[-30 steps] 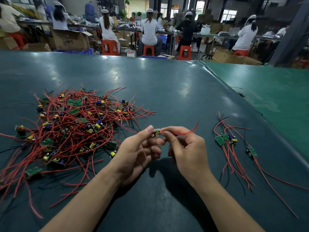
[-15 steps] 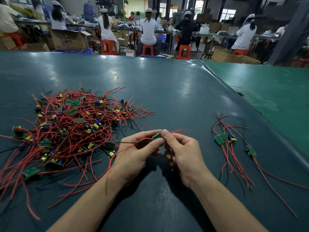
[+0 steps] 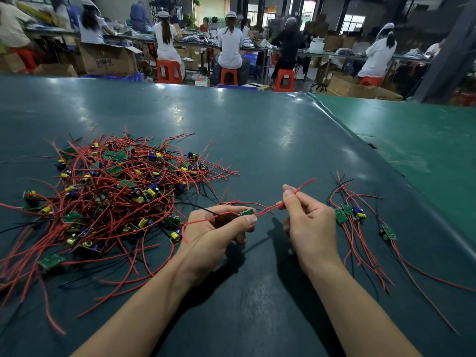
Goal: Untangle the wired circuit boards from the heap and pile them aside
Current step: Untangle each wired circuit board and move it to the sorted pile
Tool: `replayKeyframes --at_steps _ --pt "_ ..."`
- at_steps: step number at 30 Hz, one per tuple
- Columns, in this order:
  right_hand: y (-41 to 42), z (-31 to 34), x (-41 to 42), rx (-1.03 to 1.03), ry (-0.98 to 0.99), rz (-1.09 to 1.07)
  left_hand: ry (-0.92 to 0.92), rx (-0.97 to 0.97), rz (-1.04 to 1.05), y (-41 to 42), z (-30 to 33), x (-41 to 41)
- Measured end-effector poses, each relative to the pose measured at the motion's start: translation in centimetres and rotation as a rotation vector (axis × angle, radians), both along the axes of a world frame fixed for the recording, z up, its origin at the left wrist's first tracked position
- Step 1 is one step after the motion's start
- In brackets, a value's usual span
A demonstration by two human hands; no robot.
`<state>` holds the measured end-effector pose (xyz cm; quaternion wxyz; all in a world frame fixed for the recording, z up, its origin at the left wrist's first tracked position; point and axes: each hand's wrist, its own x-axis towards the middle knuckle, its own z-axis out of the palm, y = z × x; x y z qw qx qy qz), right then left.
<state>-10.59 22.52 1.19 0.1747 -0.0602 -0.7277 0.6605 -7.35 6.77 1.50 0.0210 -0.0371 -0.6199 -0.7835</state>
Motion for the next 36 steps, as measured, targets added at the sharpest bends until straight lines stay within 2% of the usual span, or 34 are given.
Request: replayKeyframes --at_steps 2,6,14,21,29,32,34,36 --pt "0.0 0.0 0.1 0.11 0.009 0.006 -0.008 0.011 0.002 0.0 -0.1 -0.1" --pt "-0.2 -0.1 0.1 0.151 0.04 0.066 -0.061 0.014 -0.007 0.0 -0.2 -0.3" --pt "0.1 0.1 0.0 -0.009 0.042 0.057 -0.138 0.015 -0.062 -0.2 -0.5 -0.5" --pt "0.3 0.1 -0.3 -0.134 0.012 0.06 -0.132 0.054 -0.057 -0.3 -0.1 -0.3" --pt "0.2 1.1 -0.2 -0.476 -0.01 0.124 -0.167 0.244 0.015 -0.2 0.2 -0.9" --pt "0.2 1.7 0.2 -0.566 -0.144 0.269 -0.144 0.331 0.021 -0.4 0.3 -1.3" --pt "-0.4 1.7 0.9 -0.457 -0.175 0.45 -0.133 0.328 0.031 -0.4 0.2 -1.3" --pt "-1.4 1.2 1.7 -0.303 -0.123 0.596 -0.099 0.241 0.025 -0.4 0.0 -1.1"
